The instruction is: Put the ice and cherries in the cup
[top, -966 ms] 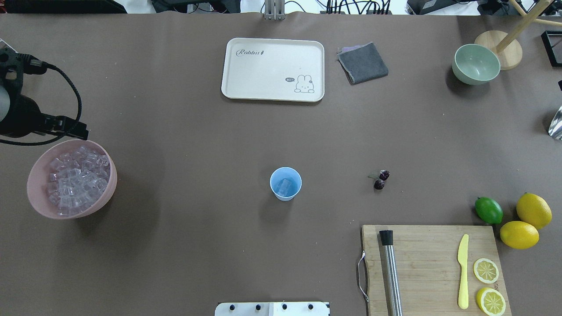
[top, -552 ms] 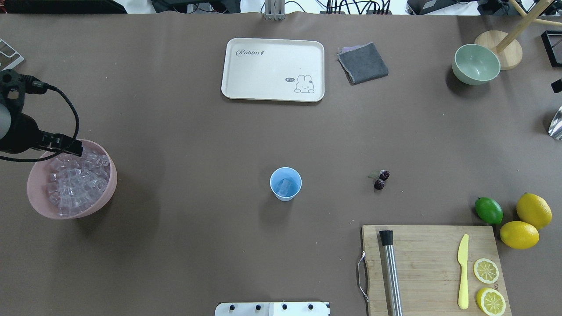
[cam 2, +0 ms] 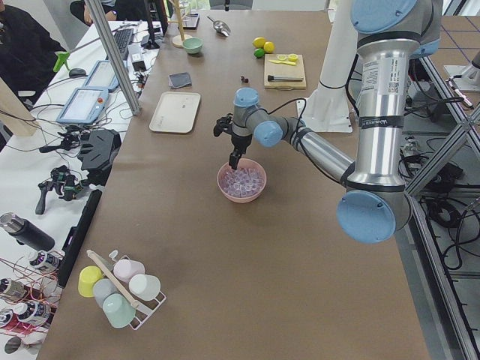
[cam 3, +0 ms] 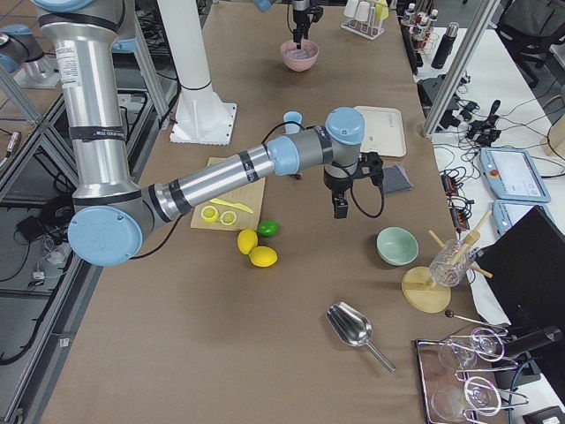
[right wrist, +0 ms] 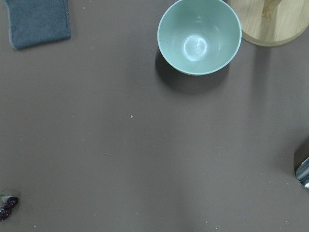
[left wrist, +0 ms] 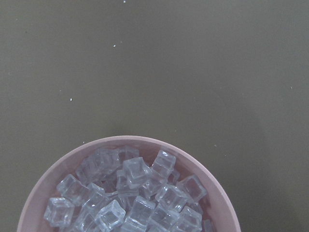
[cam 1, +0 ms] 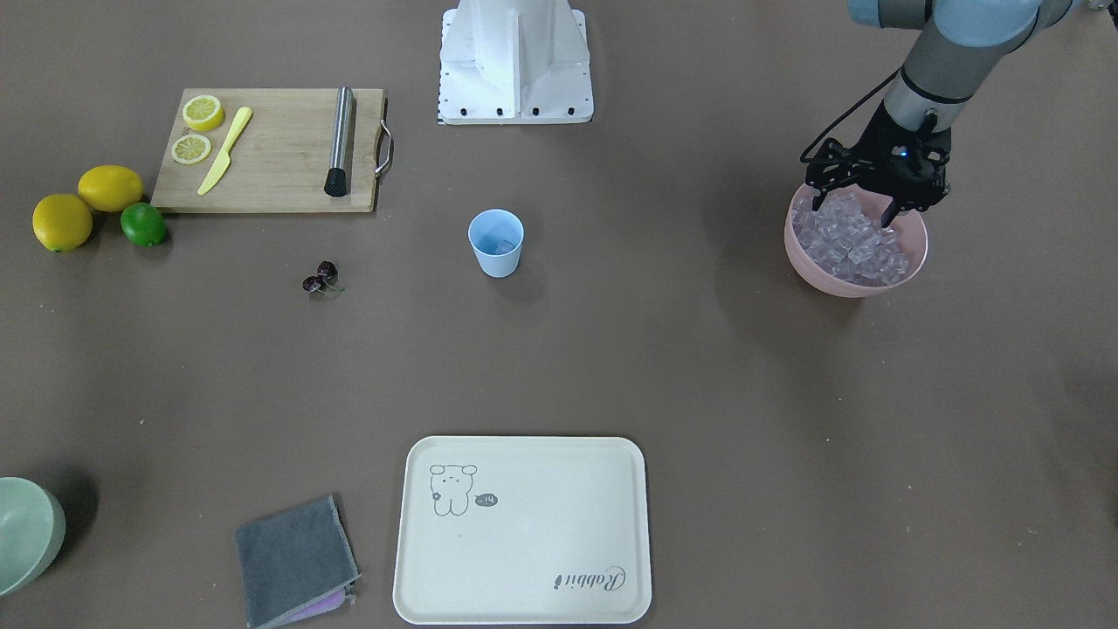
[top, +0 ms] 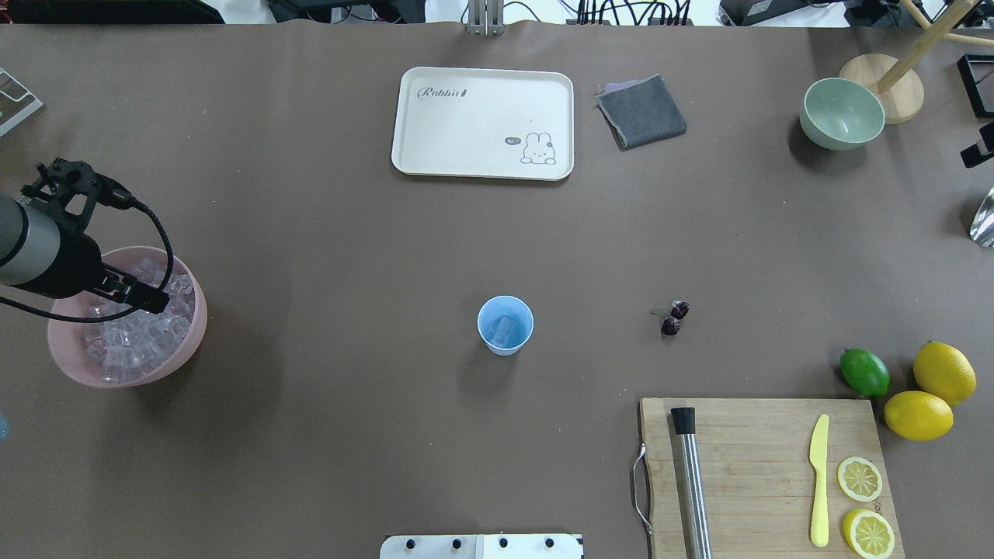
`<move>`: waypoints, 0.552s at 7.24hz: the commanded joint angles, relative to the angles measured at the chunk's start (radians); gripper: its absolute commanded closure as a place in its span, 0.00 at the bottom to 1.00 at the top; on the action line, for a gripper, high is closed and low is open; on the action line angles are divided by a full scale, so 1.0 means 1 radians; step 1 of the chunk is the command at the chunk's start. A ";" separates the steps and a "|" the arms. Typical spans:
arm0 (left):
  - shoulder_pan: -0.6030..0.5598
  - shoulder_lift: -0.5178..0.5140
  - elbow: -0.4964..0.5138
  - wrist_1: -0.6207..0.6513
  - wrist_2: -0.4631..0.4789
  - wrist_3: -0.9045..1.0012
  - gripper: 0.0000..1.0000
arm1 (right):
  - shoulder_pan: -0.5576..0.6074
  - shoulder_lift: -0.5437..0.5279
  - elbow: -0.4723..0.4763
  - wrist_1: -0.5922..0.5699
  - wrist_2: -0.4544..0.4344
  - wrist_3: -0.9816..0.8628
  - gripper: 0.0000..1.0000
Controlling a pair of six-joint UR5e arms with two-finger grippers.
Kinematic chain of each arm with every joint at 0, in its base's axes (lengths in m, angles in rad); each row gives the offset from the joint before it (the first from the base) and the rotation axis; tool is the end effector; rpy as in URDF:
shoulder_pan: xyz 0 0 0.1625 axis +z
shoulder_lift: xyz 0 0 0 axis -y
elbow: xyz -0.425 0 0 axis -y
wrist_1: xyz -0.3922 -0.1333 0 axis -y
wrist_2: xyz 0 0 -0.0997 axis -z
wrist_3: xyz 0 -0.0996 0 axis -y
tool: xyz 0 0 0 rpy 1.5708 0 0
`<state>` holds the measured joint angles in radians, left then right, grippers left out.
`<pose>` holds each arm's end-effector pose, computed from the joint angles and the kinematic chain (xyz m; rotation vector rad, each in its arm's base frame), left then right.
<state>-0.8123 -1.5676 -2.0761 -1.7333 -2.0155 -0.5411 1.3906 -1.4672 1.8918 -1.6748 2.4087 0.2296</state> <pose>0.2620 -0.4080 0.4080 0.2625 0.7396 0.3539 -0.0343 -0.5192 0.4555 0.1262 -0.8741 -0.0881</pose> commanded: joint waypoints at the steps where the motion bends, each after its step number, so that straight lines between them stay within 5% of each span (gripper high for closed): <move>1: -0.004 -0.006 0.033 -0.003 -0.002 0.149 0.04 | -0.002 -0.001 -0.005 0.001 0.001 0.040 0.00; 3: 0.007 -0.026 0.059 -0.026 -0.009 0.145 0.07 | -0.002 0.002 0.007 0.003 0.000 0.115 0.00; 4: 0.015 -0.031 0.098 -0.064 -0.009 0.151 0.18 | -0.002 0.002 0.003 0.001 -0.005 0.122 0.00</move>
<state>-0.8055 -1.5893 -2.0154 -1.7620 -2.0239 -0.3953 1.3883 -1.4660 1.8944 -1.6729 2.4078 0.3248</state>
